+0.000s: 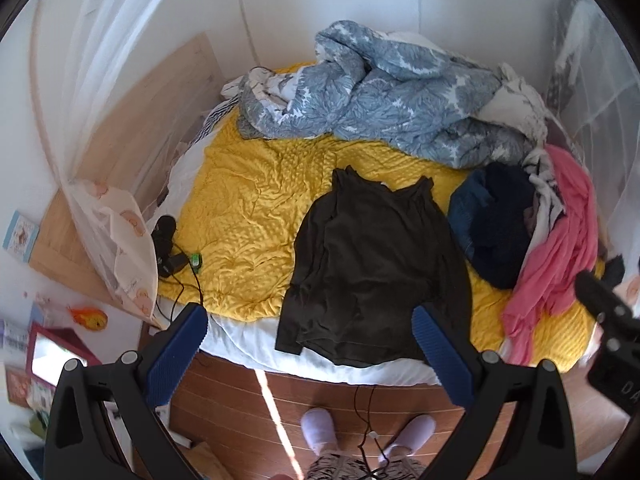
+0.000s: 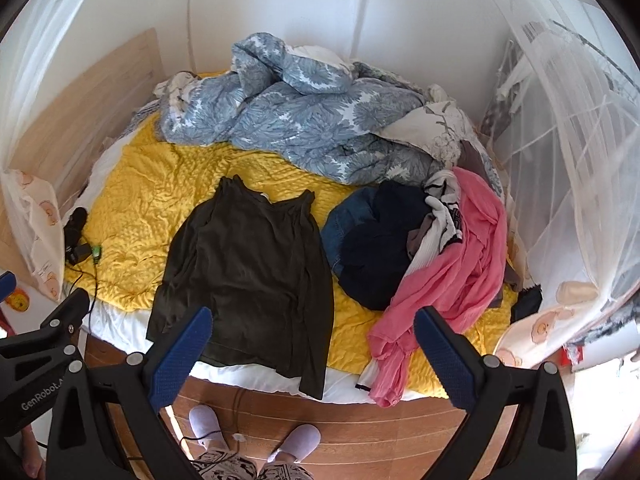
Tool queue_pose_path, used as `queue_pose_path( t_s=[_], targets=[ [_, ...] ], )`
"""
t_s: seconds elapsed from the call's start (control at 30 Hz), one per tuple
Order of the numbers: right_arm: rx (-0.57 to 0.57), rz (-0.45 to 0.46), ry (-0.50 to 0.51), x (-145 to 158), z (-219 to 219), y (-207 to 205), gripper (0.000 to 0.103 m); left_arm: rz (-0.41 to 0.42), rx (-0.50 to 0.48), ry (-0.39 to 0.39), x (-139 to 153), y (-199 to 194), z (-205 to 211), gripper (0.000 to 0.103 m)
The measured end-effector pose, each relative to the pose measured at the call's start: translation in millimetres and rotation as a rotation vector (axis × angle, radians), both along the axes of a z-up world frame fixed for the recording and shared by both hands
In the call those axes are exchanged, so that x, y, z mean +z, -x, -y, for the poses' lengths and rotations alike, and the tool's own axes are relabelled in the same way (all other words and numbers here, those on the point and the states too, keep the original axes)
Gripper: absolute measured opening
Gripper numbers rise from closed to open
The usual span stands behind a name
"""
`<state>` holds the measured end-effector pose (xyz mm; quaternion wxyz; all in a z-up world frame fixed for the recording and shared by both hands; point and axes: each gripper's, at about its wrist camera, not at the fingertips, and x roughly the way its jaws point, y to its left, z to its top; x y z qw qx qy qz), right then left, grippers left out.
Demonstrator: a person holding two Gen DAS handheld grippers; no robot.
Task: Fold clothes
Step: 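Move both tools toward the dark olive shirt on the yellow blanket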
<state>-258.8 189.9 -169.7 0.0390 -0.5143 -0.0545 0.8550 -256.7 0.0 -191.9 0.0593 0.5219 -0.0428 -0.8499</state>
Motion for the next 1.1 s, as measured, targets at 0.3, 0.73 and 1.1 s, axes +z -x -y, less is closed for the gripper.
queue_pose_path(
  t_s=[0.3,0.73,1.1],
  targets=[
    [-0.115,0.018,0.01,-38,26,17,0.103,0.016,-0.055,-0.053,-36,39,48,0.103],
    [-0.057,0.076,0.03,-92,20,55,0.103,0.044,0.047,-0.002,-78,70,41,0.103],
    [-0.012,0.081,-0.004,-122,14,88,0.103,0.066,0.095,-0.027,-120,81,53,0.103]
  ],
)
